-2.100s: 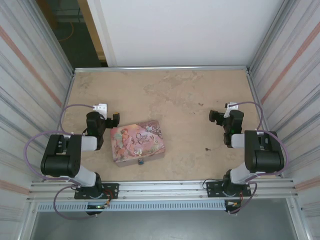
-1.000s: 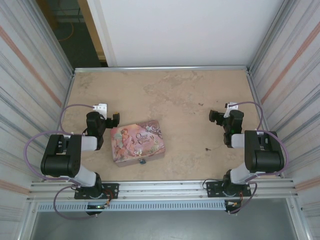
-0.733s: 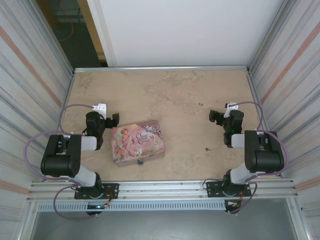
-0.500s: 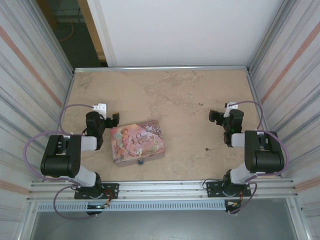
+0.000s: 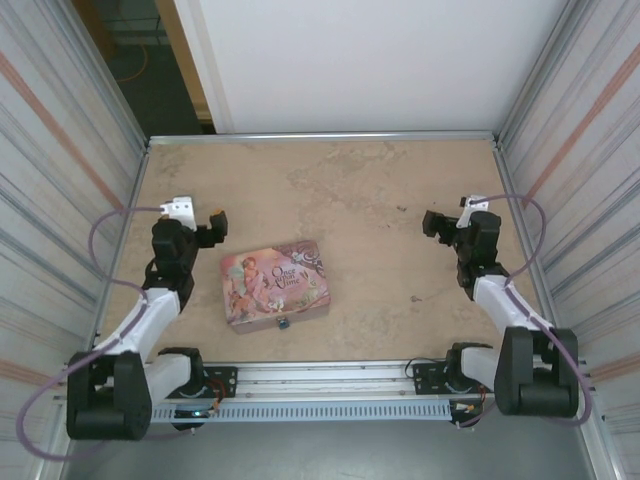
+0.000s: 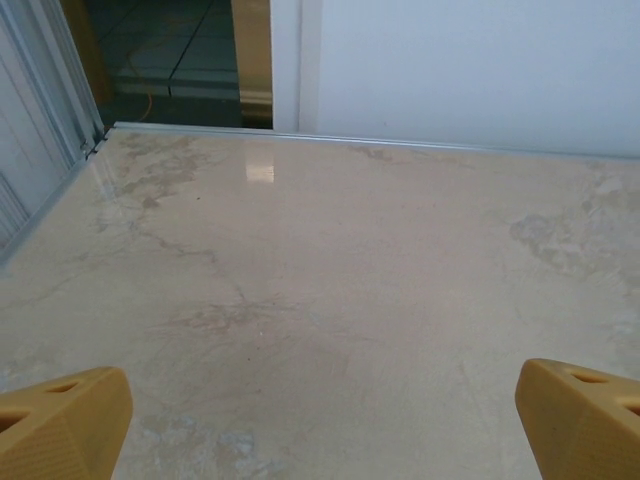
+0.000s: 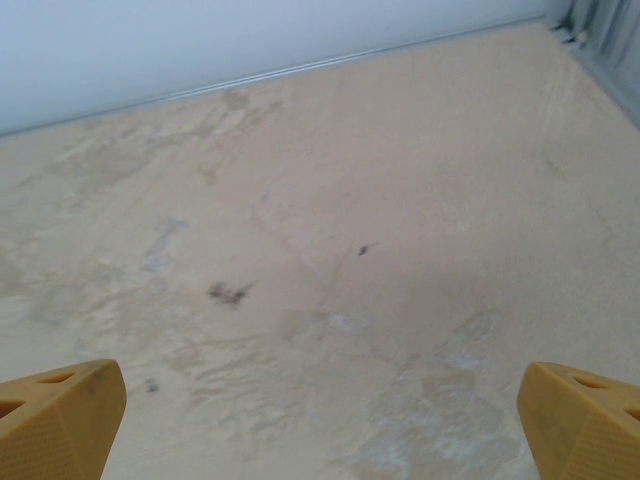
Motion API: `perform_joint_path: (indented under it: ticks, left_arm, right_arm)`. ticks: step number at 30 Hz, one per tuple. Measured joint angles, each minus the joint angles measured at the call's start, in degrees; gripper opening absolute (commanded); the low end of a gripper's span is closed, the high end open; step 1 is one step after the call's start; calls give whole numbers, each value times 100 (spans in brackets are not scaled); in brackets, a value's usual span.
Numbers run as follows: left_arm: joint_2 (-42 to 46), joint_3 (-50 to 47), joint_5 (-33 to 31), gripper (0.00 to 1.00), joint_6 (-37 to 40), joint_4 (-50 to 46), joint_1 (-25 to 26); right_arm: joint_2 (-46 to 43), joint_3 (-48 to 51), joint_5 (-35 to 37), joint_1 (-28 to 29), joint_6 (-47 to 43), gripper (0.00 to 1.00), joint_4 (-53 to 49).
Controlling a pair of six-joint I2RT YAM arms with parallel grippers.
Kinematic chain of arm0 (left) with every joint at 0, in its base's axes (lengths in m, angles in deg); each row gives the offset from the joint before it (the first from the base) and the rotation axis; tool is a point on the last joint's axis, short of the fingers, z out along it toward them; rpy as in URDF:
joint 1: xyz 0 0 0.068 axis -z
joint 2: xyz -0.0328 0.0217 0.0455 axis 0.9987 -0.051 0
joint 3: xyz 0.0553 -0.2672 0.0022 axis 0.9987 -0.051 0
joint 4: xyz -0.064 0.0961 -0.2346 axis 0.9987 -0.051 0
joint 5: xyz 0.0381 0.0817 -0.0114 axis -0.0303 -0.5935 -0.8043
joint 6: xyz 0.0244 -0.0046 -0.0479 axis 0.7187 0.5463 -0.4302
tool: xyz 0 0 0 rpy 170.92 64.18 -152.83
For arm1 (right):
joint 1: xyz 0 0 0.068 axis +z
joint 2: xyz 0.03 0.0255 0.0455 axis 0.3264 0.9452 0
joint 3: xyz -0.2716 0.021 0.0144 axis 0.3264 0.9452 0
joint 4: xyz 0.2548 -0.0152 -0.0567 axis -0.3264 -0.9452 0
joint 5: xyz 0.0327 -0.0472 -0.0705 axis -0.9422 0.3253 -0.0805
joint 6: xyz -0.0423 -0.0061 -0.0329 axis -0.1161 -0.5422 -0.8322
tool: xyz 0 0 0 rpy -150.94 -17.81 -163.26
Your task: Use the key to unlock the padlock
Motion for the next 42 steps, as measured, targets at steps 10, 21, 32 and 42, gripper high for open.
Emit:
perform_joint_path:
  ticks: [10, 21, 32, 42]
  left_arm:
    - [1036, 529, 59, 99, -1611, -2640, 0]
    - [1781, 573, 863, 99, -2396, -5007, 0]
    - [1609, 557, 2275, 99, -2774, -5547, 0]
    - [1176, 431, 2806, 99, -2859, -5490, 348]
  right_arm:
    - [-374, -730, -1167, 686, 1073, 99, -2068]
    - [107, -1220, -1725, 2621, 1751, 99, -2896]
    - [1563, -1781, -2020, 3884, 2120, 99, -2763]
    - [2487, -2247, -2317, 4321, 2271, 99, -2645]
